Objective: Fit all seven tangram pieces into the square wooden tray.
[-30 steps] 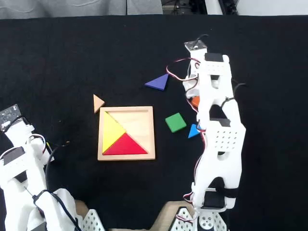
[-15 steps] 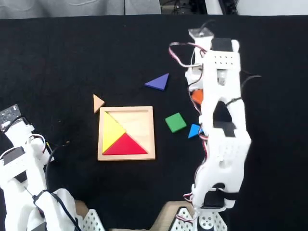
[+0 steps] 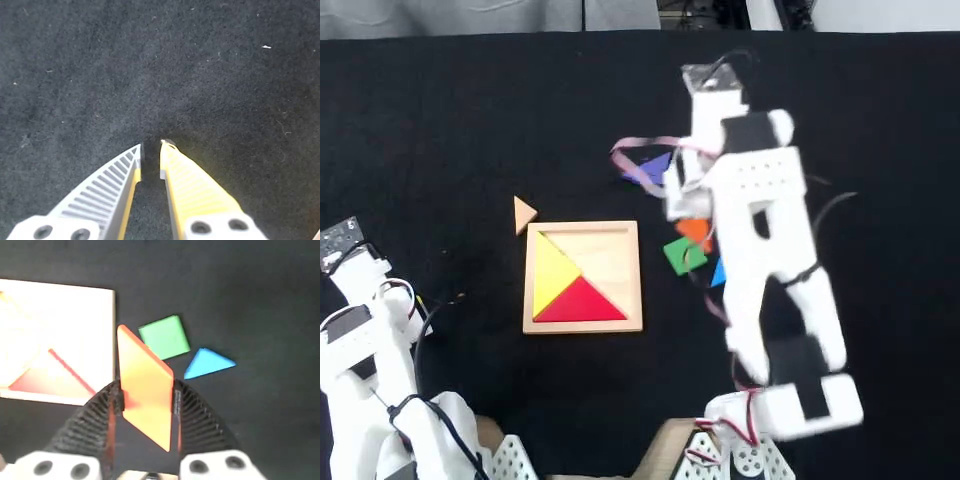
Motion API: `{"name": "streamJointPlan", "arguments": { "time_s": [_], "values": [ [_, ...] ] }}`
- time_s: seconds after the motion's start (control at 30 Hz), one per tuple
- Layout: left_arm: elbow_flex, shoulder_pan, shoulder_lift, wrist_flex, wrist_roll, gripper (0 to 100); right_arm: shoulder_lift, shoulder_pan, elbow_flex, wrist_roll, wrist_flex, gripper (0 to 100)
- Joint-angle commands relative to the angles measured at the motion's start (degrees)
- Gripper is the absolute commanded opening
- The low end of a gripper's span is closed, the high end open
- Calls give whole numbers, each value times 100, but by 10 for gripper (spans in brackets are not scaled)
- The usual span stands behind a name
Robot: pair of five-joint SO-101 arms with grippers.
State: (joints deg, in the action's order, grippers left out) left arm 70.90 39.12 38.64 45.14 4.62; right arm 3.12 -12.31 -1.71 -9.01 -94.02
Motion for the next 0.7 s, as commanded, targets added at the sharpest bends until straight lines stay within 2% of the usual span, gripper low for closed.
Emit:
{"name": "streamJointPlan", "arguments": {
  "time_s": [0.0, 0.2, 0.37, 0.57, 0.67],
  "values": [
    [-13, -48, 105, -70, 35, 78, 593, -615, 822, -765, 519, 21],
    [-13, -31, 105, -70, 35, 78, 611, -1363, 2273, -853, 1662, 21],
    [-13, -57, 105, -70, 35, 78, 620, -1749, 2835, -870, 2391, 21],
    [-13, -57, 105, -70, 26, 78, 611, -1881, 3213, -1855, 2971, 21],
    [-13, -57, 105, -105, 26, 78, 611, -1881, 3266, -2013, 3033, 21]
  ]
}}
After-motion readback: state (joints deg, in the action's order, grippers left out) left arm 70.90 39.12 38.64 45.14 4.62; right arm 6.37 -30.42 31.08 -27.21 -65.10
